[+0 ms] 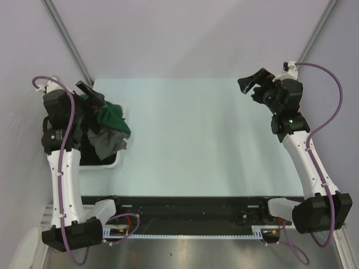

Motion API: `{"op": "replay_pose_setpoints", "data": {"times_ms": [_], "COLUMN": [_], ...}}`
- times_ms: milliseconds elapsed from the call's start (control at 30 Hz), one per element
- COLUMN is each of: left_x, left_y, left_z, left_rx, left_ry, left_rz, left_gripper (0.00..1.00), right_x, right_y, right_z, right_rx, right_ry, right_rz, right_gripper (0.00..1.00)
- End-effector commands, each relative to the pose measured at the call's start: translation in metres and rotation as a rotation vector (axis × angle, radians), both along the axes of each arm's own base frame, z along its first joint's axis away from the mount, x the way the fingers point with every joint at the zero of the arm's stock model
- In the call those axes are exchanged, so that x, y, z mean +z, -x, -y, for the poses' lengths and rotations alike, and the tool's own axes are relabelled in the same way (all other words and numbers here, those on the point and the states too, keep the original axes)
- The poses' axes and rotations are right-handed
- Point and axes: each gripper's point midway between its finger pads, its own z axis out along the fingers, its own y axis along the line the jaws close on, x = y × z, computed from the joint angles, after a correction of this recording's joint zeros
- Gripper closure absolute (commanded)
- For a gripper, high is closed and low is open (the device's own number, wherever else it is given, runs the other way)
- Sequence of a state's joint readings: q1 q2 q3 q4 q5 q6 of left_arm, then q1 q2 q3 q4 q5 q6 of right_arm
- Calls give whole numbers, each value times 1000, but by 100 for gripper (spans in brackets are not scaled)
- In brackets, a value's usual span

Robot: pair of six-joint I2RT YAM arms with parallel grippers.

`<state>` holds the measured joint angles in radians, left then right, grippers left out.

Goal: Fold and stack the t-shirts
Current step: Grab crumpled tshirt from bin with the left arm

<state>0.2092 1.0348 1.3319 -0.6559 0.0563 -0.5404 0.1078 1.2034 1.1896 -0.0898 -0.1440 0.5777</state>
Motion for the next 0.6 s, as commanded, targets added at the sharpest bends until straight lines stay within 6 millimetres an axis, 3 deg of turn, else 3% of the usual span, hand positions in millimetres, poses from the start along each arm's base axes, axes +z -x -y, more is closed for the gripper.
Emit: {"op": "replay_pose_setpoints", "data": {"times_ms": [0,267,367,467,533,567], "left_x": [19,36,28,12,-12,-23], "left_y": [6,13,15,20,22,20], "left_z": [3,-3,-9,-28,-26,-15], "left_rx": [-17,20,56,145,147,113], "left_ry": [-13,-41,-42,-85,-56,1], "left_rz": [66,108,77,-27,-95,-96], "left_gripper": [0,1,0,1,1,0], "right_x": [37,38,41,49,44,42], "right_y": [12,29,30,27,23,22], "right_z": [1,9,11,27,36,35], "right_rx": [1,-21,-29,-76,-96,-89], "right_ry": [-36,-14,2,-31,-77,-87], "right_rz": [68,49,47,40,11,10], "right_gripper": [0,0,0,0,0,0]}}
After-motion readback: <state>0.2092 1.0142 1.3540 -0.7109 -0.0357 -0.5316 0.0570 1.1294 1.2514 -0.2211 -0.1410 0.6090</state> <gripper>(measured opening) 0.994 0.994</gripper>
